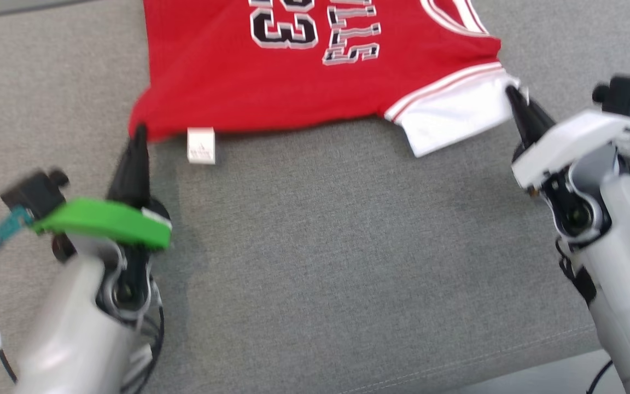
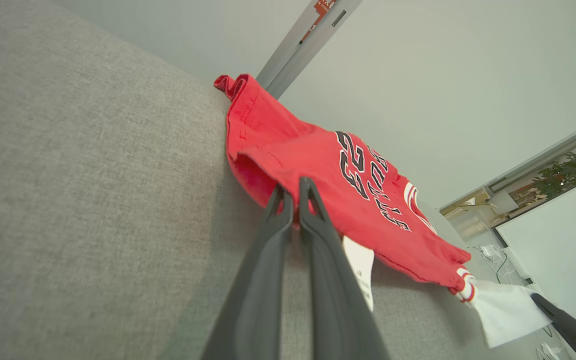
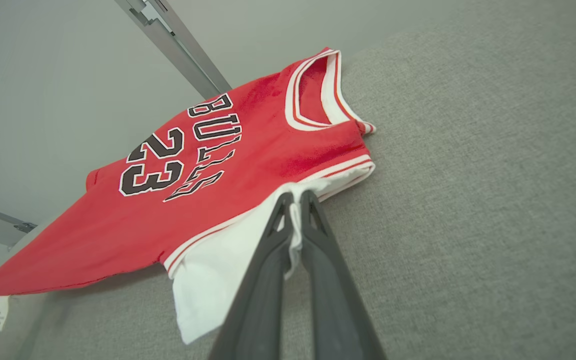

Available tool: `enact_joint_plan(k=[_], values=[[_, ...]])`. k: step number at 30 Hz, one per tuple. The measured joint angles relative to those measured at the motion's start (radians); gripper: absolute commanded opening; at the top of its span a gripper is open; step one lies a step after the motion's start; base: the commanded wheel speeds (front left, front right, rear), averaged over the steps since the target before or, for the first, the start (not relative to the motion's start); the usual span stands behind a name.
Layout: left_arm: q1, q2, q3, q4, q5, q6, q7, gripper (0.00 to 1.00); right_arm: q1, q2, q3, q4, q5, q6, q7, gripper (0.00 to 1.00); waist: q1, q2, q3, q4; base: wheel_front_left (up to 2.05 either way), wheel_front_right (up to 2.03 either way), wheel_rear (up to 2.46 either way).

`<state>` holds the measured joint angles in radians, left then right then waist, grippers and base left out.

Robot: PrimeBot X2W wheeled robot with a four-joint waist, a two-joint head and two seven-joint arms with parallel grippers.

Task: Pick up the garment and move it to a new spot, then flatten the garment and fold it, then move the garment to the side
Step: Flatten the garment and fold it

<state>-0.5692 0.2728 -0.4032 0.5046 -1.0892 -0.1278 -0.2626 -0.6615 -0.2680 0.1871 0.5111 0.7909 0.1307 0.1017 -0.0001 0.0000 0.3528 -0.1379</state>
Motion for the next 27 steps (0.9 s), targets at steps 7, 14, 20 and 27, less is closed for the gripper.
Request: enact_joint_plan(k=[7, 14, 20, 27], values=[[0.23, 0.011, -0.037, -0.084, 0.037, 0.0, 0.0, 0.0, 0.269, 0.005, -0.154, -0.158, -0.103, 0.0, 0.147, 0.0, 0.0, 0.0, -0.105, 0.026, 0.0, 0.0, 0.0], [0.348, 0.011, -0.071, -0.108, 0.093, 0.006, 0.0, 0.0, 0.551, 0.127, -0.309, -0.415, -0.234, 0.0, 0.403, 0.0, 0.0, 0.0, -0.178, 0.066, 0.0, 0.0, 0.0], [0.411, 0.01, -0.072, -0.126, 0.102, 0.022, 0.0, 0.0, 0.723, 0.2, -0.401, -0.612, -0.279, 0.0, 0.593, 0.0, 0.0, 0.0, -0.217, 0.099, 0.0, 0.0, 0.0], [0.467, 0.018, -0.079, -0.155, 0.103, 0.049, 0.002, 0.0, 0.789, 0.216, -0.444, -0.729, -0.292, 0.0, 0.677, 0.0, 0.0, 0.0, -0.233, 0.113, 0.0, 0.0, 0.0]])
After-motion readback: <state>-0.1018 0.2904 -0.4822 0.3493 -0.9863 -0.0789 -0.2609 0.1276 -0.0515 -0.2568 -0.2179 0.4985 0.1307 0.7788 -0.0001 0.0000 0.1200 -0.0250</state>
